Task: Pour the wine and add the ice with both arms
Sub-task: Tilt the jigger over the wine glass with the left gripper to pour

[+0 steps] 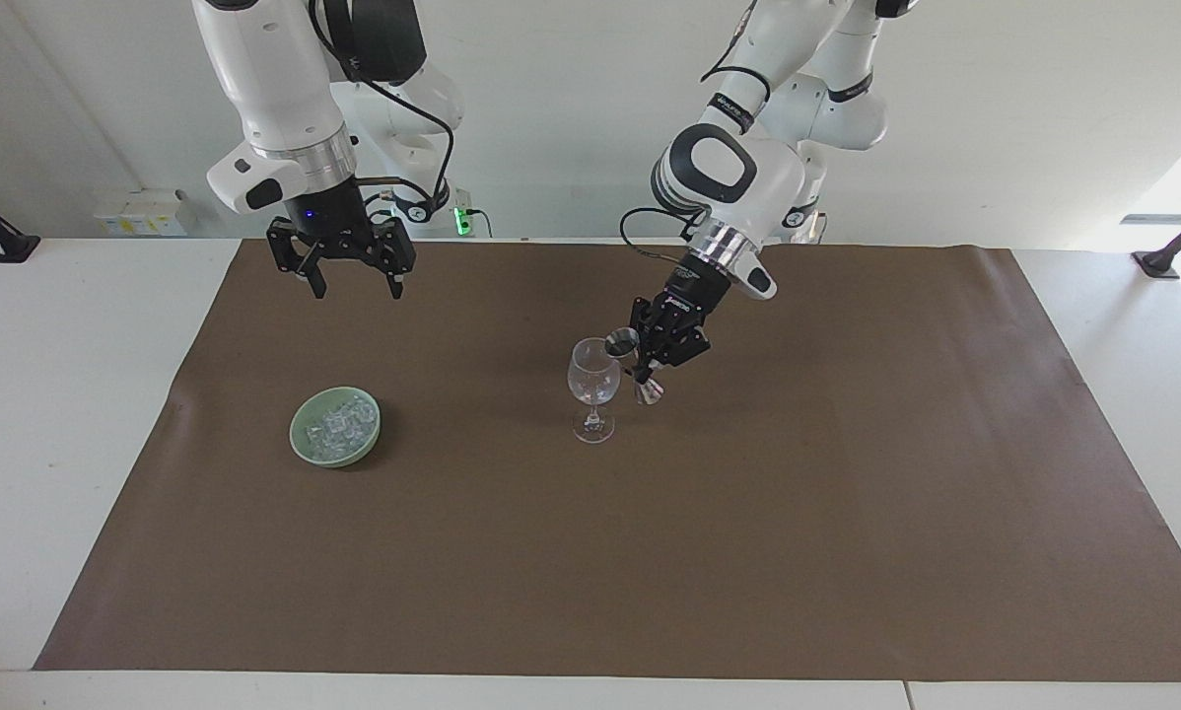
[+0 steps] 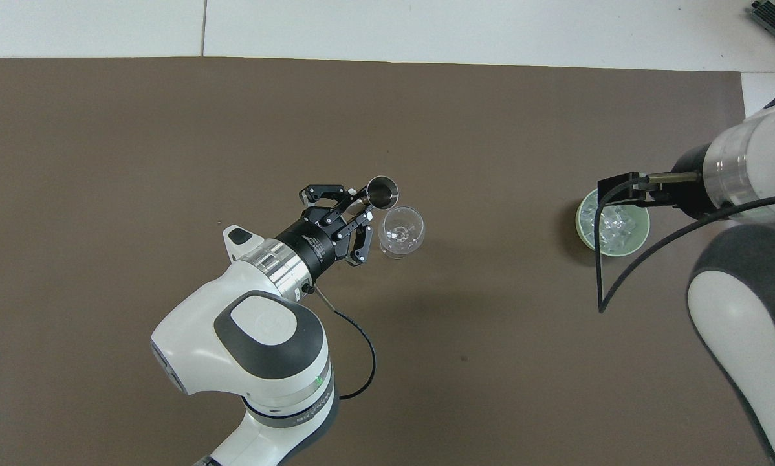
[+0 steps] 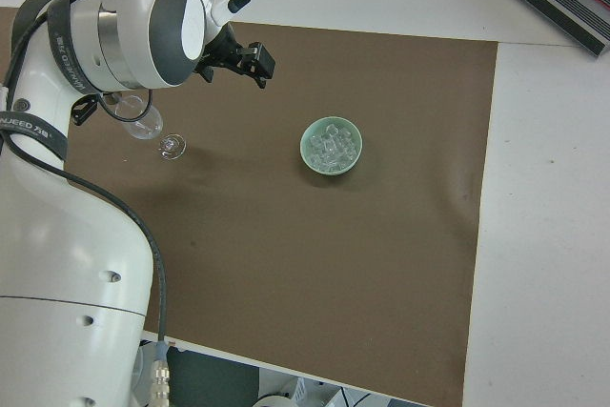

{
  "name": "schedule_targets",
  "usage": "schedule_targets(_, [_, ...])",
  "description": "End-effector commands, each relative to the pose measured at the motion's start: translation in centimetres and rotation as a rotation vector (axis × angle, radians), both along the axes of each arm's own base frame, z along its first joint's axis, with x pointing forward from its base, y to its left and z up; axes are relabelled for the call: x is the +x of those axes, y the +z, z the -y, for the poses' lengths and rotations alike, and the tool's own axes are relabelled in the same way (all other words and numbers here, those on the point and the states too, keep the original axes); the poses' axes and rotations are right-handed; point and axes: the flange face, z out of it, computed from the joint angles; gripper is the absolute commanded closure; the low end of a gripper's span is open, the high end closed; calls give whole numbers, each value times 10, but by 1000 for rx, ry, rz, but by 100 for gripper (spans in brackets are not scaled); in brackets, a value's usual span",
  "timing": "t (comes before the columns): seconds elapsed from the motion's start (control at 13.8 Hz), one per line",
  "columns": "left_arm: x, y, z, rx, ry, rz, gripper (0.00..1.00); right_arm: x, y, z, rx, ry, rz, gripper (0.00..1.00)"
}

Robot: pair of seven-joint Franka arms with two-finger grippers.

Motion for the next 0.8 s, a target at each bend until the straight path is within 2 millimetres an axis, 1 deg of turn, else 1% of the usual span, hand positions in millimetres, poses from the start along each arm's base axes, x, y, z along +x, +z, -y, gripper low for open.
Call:
schedule_targets(0.0, [1, 4, 4, 57, -25, 53, 100, -5, 0, 3, -9, 9, 3, 0])
schedule_targets(0.29, [-5, 3, 9, 106, -53, 85, 100, -5, 0, 3, -9, 9, 3, 0])
schedule_targets(0.36, [-8, 2, 13, 111, -62, 86, 100, -5, 0, 3, -9, 9, 3, 0])
schedule_targets(0.73, [-10, 4, 14, 157, -66, 112, 100, -5, 0, 3, -9, 9, 3, 0])
